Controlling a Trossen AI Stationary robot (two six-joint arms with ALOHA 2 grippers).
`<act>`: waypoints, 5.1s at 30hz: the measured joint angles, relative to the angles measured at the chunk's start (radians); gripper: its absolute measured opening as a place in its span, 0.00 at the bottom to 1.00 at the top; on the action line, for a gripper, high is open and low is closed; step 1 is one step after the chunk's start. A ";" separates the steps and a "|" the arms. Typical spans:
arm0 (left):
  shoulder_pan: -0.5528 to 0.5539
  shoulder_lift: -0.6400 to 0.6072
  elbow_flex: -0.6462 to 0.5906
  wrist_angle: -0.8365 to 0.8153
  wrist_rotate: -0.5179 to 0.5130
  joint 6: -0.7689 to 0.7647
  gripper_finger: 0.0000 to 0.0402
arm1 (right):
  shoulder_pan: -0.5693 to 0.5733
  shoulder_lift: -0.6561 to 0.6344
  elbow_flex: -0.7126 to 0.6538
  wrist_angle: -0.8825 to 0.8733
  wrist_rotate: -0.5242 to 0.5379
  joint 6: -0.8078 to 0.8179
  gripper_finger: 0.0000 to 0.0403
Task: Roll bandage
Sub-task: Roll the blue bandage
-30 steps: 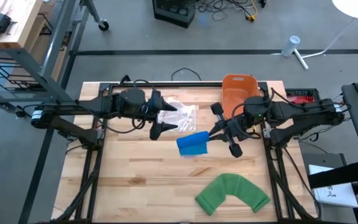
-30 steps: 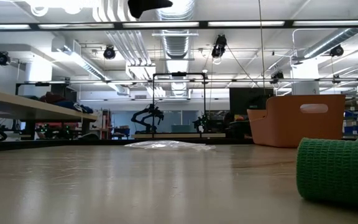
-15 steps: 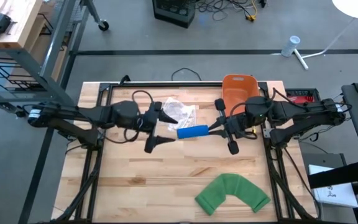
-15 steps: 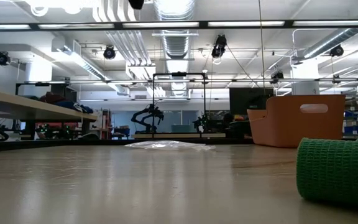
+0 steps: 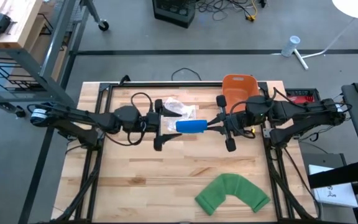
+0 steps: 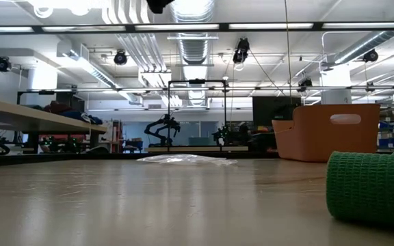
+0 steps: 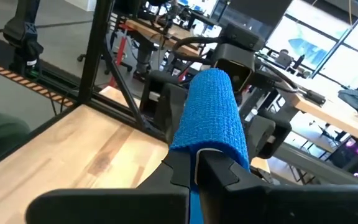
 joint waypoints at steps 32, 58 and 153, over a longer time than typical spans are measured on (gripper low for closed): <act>0.025 0.167 0.007 0.319 -0.074 0.157 0.26 | 0.000 0.006 0.000 -0.020 0.000 -0.023 0.00; 0.093 0.126 0.146 0.190 -0.215 0.502 0.00 | 0.000 0.005 0.000 -0.040 -0.011 -0.012 0.00; 0.043 0.071 0.424 -0.596 0.072 -0.030 0.00 | 0.088 0.019 0.135 0.094 0.337 -0.432 0.00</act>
